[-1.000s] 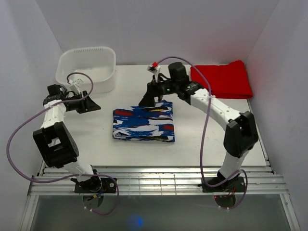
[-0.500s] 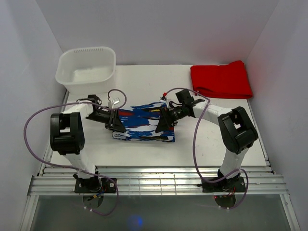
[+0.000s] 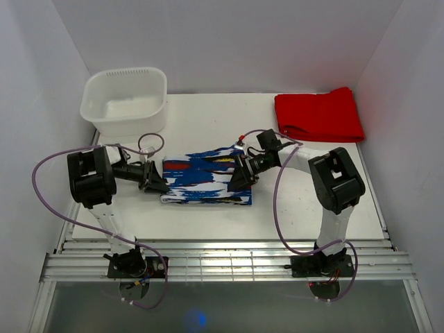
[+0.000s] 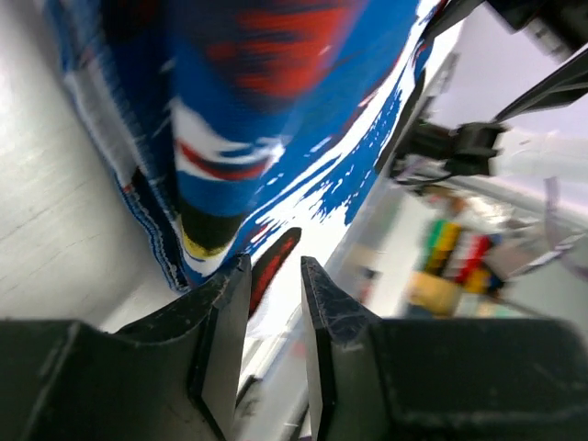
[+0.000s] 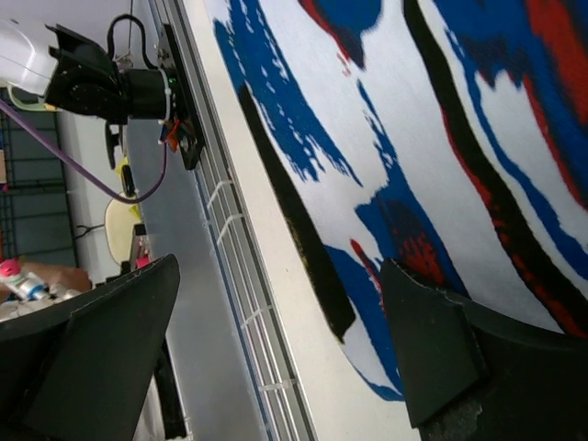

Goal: Fold and stack the trousers
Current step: Fold the trousers

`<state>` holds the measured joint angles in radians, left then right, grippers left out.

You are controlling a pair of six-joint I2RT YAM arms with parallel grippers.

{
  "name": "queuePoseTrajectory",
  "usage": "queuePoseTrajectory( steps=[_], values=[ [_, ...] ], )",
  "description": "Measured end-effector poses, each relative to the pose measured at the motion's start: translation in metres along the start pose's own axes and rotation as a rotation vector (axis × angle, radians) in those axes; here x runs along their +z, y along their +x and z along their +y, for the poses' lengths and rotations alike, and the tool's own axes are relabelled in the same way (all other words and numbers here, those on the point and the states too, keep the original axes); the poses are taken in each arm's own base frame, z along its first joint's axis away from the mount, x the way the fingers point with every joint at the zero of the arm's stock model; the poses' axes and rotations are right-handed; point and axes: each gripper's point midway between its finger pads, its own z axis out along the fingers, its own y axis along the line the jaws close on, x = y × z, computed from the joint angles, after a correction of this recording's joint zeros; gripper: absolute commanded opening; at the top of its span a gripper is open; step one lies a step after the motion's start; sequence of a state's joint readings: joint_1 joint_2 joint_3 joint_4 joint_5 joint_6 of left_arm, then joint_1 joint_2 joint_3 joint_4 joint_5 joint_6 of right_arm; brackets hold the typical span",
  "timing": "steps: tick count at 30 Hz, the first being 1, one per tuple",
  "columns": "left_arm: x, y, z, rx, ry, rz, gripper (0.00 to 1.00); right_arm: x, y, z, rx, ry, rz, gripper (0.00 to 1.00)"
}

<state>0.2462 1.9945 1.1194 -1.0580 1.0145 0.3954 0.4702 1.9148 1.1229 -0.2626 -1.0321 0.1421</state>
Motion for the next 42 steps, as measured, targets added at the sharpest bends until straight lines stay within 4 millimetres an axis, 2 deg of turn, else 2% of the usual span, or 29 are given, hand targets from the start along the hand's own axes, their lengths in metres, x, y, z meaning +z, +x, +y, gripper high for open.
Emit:
queuePoseTrajectory(
  steps=[3, 6, 9, 12, 14, 17, 20, 21, 22, 24, 27, 31, 33, 35, 37, 38, 40, 42],
  values=[
    [-0.018, -0.017, -0.017, 0.192, -0.027, -0.047, 0.47, -0.013, -0.022, 0.017, -0.085, 0.024, -0.041, 0.91],
    [-0.043, -0.040, -0.057, 0.400, -0.043, -0.158, 0.51, -0.034, -0.062, 0.046, -0.233, 0.050, -0.129, 0.88],
    [-0.061, -0.059, -0.098, 0.534, -0.030, -0.283, 0.52, -0.052, -0.103, 0.071, -0.371, 0.066, -0.224, 0.83],
    [-0.062, -0.075, -0.116, 0.572, -0.003, -0.351, 0.52, -0.055, -0.129, 0.070, -0.414, 0.072, -0.270, 0.78],
    [-0.051, -0.083, -0.110, 0.547, 0.013, -0.360, 0.50, -0.046, -0.138, 0.051, -0.389, 0.072, -0.280, 0.73],
    [-0.029, -0.094, -0.085, 0.446, 0.019, -0.347, 0.47, -0.024, -0.134, 0.003, -0.271, 0.078, -0.253, 0.70],
    [-0.004, -0.099, -0.043, 0.298, -0.010, -0.324, 0.42, -0.001, -0.120, -0.053, -0.135, 0.102, -0.216, 0.65],
    [0.002, -0.100, -0.030, 0.253, -0.022, -0.320, 0.42, 0.004, -0.116, -0.067, -0.102, 0.101, -0.206, 0.64],
    [0.008, -0.101, -0.018, 0.209, -0.033, -0.314, 0.41, 0.005, -0.115, -0.069, -0.081, 0.077, -0.199, 0.63],
    [0.016, -0.102, -0.006, 0.145, -0.020, -0.304, 0.41, 0.001, -0.129, -0.069, -0.092, 0.084, -0.220, 0.63],
    [0.014, -0.106, -0.008, 0.131, -0.010, -0.315, 0.47, -0.010, -0.149, -0.069, -0.123, 0.125, -0.259, 0.69],
    [-0.003, -0.123, -0.021, 0.258, -0.093, -0.356, 0.60, -0.032, -0.159, -0.062, -0.133, 0.196, -0.288, 0.91],
    [-0.017, -0.127, -0.030, 0.325, -0.149, -0.386, 0.66, -0.054, -0.161, -0.047, -0.154, 0.249, -0.322, 0.97],
    [-0.036, -0.124, -0.045, 0.373, -0.194, -0.422, 0.68, -0.079, -0.152, -0.025, -0.174, 0.311, -0.358, 0.98],
    [-0.060, -0.120, -0.060, 0.423, -0.233, -0.474, 0.83, -0.103, -0.136, -0.003, -0.189, 0.369, -0.391, 0.97],
    [-0.071, -0.116, -0.065, 0.439, -0.249, -0.502, 0.85, -0.113, -0.128, 0.005, -0.187, 0.398, -0.403, 0.97],
    [-0.085, -0.102, -0.067, 0.431, -0.274, -0.534, 0.86, -0.121, -0.111, 0.010, -0.175, 0.439, -0.414, 0.99],
    [-0.088, -0.088, -0.060, 0.399, -0.294, -0.538, 0.86, -0.117, -0.086, -0.001, -0.112, 0.466, -0.400, 1.00]
  ],
)
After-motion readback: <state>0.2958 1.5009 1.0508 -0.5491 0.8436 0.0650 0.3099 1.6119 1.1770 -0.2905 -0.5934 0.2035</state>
